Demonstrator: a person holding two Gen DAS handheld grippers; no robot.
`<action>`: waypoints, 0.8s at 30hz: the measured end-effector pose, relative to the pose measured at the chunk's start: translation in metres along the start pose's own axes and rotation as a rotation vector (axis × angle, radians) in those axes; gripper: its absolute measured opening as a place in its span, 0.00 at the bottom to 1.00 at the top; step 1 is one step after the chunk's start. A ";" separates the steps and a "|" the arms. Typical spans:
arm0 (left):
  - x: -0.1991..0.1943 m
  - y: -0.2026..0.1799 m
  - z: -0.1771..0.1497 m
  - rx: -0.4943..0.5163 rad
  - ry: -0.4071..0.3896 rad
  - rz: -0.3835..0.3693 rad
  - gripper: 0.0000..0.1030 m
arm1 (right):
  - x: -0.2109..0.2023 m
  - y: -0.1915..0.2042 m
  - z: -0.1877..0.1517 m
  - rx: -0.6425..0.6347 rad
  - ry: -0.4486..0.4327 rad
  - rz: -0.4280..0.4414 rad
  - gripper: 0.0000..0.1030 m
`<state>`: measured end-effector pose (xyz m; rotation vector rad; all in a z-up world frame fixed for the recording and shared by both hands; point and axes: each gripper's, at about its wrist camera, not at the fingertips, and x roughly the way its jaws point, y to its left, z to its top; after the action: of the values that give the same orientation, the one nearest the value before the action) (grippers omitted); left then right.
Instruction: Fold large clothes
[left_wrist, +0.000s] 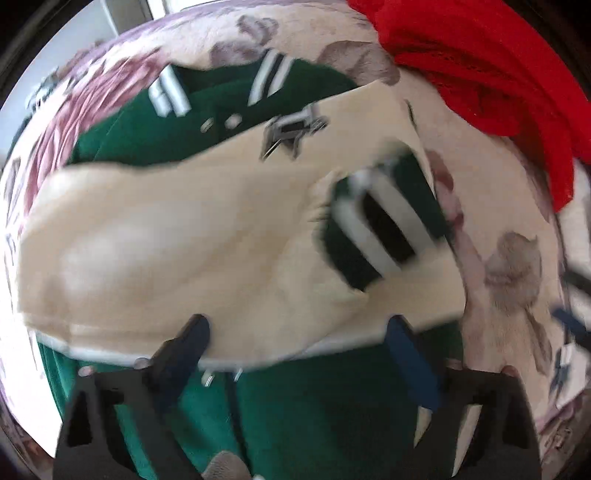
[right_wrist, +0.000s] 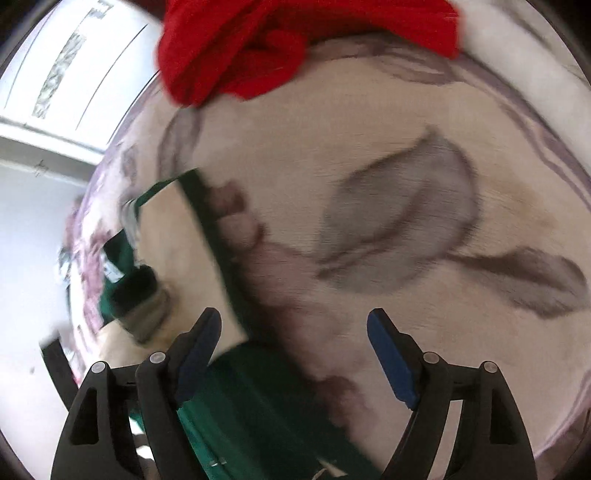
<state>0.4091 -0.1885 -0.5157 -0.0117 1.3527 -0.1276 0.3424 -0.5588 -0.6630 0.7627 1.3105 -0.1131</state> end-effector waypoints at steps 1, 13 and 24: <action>-0.003 0.008 -0.012 -0.009 0.006 0.018 0.95 | 0.009 0.016 0.003 -0.036 0.025 0.026 0.81; -0.023 0.146 -0.108 -0.336 0.062 0.287 0.95 | 0.150 0.138 -0.014 -0.111 0.346 0.223 0.73; -0.074 0.241 -0.049 -0.487 -0.098 0.345 0.95 | 0.089 0.138 0.060 -0.157 0.077 0.085 0.03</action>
<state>0.3660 0.0609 -0.4741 -0.1906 1.2411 0.4880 0.4844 -0.4579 -0.6789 0.6926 1.3412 0.0876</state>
